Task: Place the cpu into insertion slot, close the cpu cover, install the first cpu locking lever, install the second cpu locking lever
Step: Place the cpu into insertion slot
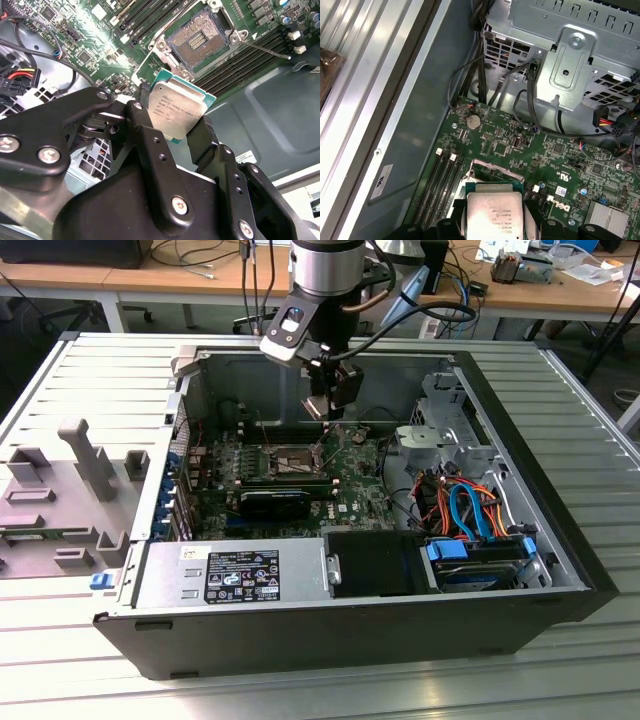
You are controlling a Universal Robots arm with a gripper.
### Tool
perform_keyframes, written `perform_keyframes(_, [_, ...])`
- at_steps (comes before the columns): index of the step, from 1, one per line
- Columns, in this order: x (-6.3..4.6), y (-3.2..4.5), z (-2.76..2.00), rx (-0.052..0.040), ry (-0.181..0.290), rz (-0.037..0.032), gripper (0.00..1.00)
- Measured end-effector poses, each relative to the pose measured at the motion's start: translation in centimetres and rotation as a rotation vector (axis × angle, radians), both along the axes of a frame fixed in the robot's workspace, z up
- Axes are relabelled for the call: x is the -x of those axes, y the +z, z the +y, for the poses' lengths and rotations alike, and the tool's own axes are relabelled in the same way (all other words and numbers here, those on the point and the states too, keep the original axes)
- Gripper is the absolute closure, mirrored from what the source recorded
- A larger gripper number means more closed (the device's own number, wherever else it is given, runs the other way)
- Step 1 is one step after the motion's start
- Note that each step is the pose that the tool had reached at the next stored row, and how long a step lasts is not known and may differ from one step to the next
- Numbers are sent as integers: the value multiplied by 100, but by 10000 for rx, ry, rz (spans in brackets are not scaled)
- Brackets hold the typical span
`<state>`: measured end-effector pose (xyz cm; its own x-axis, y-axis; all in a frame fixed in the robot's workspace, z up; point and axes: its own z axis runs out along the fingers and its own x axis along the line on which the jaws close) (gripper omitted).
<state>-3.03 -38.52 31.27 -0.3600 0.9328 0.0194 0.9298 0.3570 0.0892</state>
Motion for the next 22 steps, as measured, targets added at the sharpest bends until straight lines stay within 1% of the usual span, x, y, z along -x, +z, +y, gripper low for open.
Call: perform_keyframes(22, [0,-1,0,0,-603,0,45])
